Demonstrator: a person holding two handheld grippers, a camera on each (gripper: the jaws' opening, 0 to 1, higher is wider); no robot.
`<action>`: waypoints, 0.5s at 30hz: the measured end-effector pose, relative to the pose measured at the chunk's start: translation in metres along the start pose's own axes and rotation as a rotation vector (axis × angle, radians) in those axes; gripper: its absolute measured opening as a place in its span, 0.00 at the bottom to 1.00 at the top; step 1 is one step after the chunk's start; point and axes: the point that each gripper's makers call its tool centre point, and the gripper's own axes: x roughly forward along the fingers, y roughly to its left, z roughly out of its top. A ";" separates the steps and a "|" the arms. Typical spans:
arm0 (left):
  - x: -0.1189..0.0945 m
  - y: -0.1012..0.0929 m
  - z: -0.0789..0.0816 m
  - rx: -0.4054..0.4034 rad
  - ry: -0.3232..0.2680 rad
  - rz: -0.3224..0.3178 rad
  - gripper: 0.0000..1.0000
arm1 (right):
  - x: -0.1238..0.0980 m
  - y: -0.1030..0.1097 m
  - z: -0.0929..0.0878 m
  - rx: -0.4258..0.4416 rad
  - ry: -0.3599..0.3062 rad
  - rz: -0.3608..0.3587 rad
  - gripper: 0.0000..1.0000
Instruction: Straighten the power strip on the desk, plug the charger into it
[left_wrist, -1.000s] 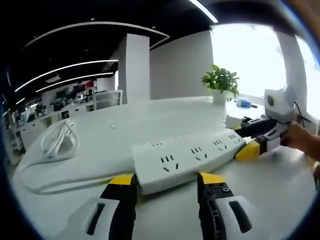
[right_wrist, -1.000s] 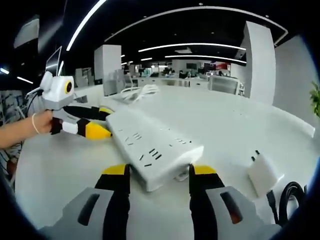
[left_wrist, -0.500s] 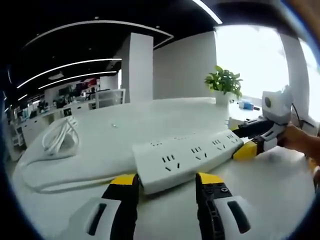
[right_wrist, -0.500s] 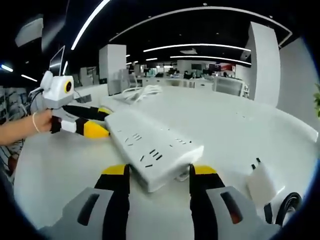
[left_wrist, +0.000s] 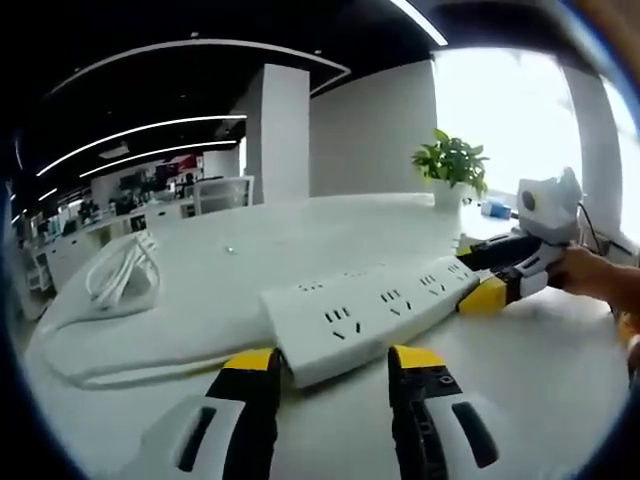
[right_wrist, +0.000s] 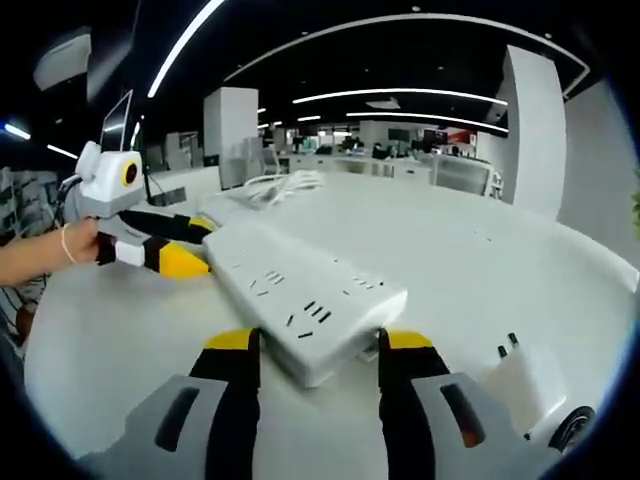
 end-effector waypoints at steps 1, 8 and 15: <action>0.000 0.000 0.000 -0.001 0.000 -0.001 0.43 | 0.001 -0.001 0.000 0.000 -0.003 -0.001 0.46; -0.001 -0.001 0.000 0.001 0.004 0.000 0.42 | 0.003 -0.004 0.002 0.007 -0.014 0.007 0.45; -0.001 0.000 0.000 -0.010 0.004 0.002 0.41 | 0.006 -0.008 0.004 0.000 -0.014 0.021 0.45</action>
